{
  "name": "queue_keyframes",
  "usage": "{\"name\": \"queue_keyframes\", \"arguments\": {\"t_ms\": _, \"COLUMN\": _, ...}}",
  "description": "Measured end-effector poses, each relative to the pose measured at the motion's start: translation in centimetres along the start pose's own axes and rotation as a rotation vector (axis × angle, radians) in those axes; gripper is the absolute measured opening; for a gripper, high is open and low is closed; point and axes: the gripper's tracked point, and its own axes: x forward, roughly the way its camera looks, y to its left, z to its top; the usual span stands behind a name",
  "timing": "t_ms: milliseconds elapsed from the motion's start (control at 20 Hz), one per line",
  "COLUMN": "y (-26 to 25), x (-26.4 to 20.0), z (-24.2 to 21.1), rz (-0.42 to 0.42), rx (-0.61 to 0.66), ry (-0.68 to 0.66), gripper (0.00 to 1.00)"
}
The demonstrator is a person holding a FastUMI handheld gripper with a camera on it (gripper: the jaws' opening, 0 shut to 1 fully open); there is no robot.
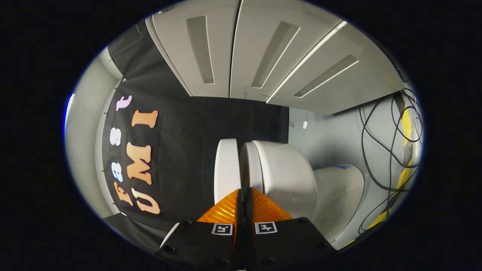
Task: Open the toilet lid.
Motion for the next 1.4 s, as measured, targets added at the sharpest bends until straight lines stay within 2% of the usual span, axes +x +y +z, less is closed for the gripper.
{"name": "queue_keyframes", "arguments": {"t_ms": 750, "y": 1.9, "x": -0.3, "z": 0.0, "rz": 0.024, "rx": 0.031, "ry": 0.007, "gripper": 0.08}}
{"name": "queue_keyframes", "arguments": {"t_ms": 1400, "y": 6.5, "x": -0.6, "z": -0.3, "rz": 0.058, "rx": 0.000, "ry": 0.009, "gripper": 0.08}}
